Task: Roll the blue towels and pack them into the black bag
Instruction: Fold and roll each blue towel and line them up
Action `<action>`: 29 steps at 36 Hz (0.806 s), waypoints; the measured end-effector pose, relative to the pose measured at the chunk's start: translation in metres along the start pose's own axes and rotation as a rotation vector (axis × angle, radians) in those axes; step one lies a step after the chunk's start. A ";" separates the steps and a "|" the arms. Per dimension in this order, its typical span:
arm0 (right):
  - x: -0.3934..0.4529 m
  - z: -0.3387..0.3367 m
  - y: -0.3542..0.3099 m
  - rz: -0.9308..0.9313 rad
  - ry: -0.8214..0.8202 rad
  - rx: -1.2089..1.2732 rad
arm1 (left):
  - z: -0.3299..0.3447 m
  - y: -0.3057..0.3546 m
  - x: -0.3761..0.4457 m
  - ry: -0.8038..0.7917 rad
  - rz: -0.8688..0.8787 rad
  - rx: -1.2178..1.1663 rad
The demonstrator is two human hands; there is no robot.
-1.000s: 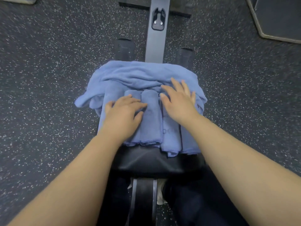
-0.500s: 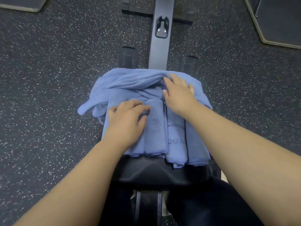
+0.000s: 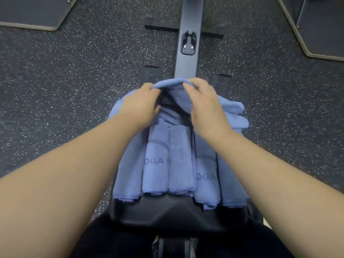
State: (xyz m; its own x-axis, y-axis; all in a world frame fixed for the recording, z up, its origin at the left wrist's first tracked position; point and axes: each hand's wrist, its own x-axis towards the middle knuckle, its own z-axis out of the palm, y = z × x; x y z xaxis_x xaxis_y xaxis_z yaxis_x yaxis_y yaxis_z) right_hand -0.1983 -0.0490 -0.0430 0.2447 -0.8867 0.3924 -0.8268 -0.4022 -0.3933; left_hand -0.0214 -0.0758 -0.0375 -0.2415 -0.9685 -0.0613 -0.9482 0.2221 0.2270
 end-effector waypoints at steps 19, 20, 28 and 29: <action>0.013 -0.079 -0.063 -0.084 -0.012 -0.119 | -0.119 0.001 -0.044 0.274 0.100 -0.090; 0.012 -0.085 -0.068 -0.077 -0.024 -0.120 | -0.127 0.003 -0.047 0.272 0.089 -0.108; 0.000 -0.141 -0.109 -0.010 -0.057 -0.177 | -0.184 0.020 -0.074 0.390 0.160 -0.124; -0.002 -0.150 -0.114 0.002 -0.058 -0.171 | -0.192 0.024 -0.080 0.418 0.162 -0.152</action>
State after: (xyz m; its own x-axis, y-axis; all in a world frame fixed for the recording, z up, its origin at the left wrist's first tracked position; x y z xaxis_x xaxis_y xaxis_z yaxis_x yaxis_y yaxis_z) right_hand -0.1803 0.0329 0.1257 0.2675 -0.9012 0.3411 -0.9002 -0.3600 -0.2451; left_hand 0.0150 -0.0151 0.1595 -0.2508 -0.8921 0.3758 -0.8565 0.3854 0.3433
